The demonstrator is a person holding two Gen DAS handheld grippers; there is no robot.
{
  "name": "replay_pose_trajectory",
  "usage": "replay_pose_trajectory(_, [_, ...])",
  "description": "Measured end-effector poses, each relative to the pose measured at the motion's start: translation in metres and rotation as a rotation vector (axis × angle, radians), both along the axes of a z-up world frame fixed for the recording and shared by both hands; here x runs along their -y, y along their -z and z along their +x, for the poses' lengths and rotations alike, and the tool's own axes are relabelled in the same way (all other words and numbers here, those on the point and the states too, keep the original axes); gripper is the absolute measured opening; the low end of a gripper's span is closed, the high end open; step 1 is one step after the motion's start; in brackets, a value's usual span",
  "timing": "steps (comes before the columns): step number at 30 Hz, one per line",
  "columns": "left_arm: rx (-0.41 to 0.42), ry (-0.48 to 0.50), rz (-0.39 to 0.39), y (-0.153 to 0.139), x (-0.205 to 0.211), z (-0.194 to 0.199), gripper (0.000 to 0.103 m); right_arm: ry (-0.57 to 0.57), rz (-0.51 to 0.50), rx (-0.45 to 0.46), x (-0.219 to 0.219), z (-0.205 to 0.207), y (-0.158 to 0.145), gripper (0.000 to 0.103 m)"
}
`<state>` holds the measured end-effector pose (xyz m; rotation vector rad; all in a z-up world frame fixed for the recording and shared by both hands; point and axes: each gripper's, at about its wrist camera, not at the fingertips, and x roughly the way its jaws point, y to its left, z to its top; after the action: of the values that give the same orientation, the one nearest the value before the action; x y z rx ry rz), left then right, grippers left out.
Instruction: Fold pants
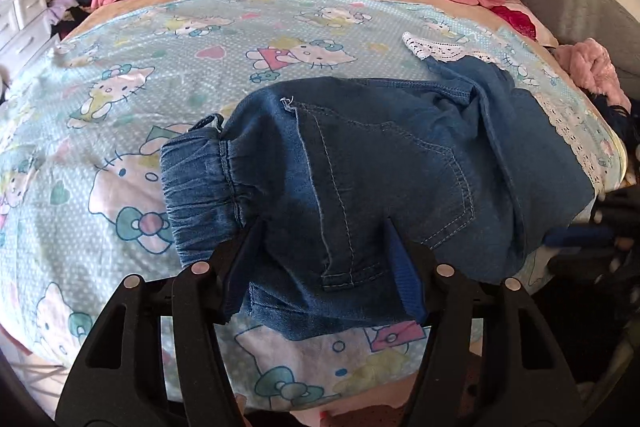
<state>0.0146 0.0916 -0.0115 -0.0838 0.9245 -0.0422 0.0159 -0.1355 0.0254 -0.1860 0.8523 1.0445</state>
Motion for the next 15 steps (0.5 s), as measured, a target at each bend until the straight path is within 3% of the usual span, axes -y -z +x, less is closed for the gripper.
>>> replay_pose_trajectory(3, [0.009,0.003,-0.016,0.002,-0.005,0.0,0.054,0.036,-0.017,-0.009,-0.006,0.009,0.003,0.022])
replay_pose_trajectory(8, [0.024,0.006,-0.054,0.003,-0.008,-0.001,0.054,0.071,-0.178,-0.081,-0.029,0.019,0.046,0.026])
replay_pose_trajectory(12, [0.04,-0.004,-0.066,0.002,-0.01,-0.001,0.054,0.068,-0.148,-0.076,-0.026,0.019,0.037,0.026])
replay_pose_trajectory(14, [0.058,-0.024,-0.094,-0.004,-0.012,-0.006,0.054,0.078,-0.095,-0.084,-0.015,0.019,0.026,0.031])
replay_pose_trajectory(15, [0.068,-0.031,-0.107,-0.008,-0.013,-0.009,0.054,0.085,-0.08,-0.067,-0.009,0.019,0.019,0.039])
